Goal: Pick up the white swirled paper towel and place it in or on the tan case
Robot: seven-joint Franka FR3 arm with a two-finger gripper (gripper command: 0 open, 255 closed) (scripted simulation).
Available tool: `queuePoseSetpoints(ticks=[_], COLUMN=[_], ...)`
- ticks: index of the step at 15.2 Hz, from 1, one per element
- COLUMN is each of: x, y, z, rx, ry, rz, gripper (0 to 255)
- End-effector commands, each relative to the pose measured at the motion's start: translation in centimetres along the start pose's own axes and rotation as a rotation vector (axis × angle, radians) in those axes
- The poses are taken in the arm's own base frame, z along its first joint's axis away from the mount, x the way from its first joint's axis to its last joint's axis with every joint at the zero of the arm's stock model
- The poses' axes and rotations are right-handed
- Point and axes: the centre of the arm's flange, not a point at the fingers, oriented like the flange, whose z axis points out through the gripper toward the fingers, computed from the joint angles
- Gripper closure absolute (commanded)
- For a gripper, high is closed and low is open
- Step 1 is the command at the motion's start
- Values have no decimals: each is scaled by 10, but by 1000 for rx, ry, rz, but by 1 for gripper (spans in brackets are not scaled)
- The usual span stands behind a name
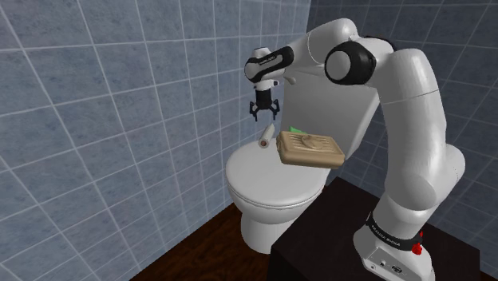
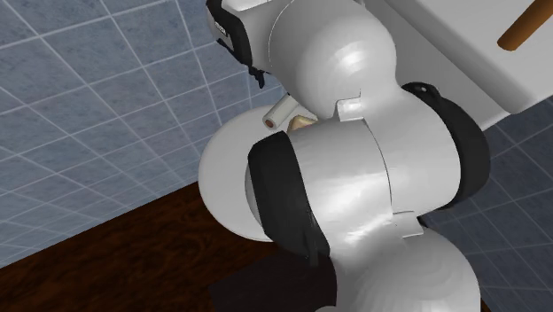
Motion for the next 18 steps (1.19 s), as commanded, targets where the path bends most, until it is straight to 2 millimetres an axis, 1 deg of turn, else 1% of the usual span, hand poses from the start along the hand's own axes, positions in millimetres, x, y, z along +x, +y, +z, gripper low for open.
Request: queuePoseSetpoints(ticks=[1, 6, 7, 14, 15, 18], x=[22, 81, 88, 87, 87, 87], y=[-3, -7, -7, -5, -5, -5], z=[16, 53, 57, 94, 97, 97], rx=[-13, -45, -48, -48, -48, -48], ry=[-9, -33, -36, -36, -36, -36], rz=[44, 152, 165, 165, 165, 165], gripper=[0, 0, 0, 0, 0, 0])
